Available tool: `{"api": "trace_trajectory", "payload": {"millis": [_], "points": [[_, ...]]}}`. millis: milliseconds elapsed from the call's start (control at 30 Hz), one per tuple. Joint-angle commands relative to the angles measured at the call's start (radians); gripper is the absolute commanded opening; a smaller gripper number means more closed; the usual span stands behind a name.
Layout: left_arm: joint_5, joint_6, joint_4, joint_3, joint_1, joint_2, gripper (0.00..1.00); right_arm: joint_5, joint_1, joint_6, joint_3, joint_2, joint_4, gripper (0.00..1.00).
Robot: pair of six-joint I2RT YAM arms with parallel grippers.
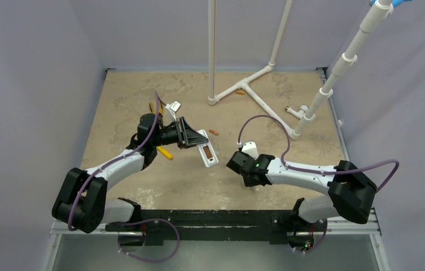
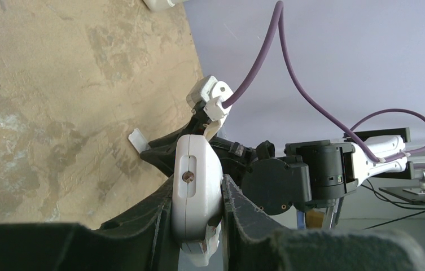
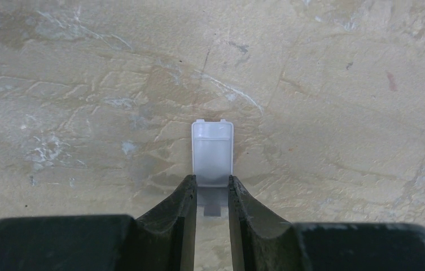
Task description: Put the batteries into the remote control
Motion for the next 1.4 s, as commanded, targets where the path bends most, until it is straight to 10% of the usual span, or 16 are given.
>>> {"api": "trace_trajectory", "payload": {"millis": [0, 800, 1100, 1367], "points": [[0.010, -0.016, 0.057, 0.026, 0.004, -0.010, 0.00, 0.045, 0.011, -0.045, 0.071, 0.046, 0.022, 0.00], [-0.003, 0.003, 0.010, 0.039, 0.004, -0.024, 0.00, -0.108, 0.011, -0.104, -0.074, -0.122, 0.239, 0.00], [-0.003, 0.012, -0.014, 0.041, 0.003, -0.039, 0.00, -0.141, 0.011, -0.035, -0.120, -0.108, 0.314, 0.50], [-0.003, 0.014, -0.023, 0.048, 0.003, -0.041, 0.00, -0.141, -0.012, -0.006, -0.167, -0.182, 0.317, 0.42]]}}
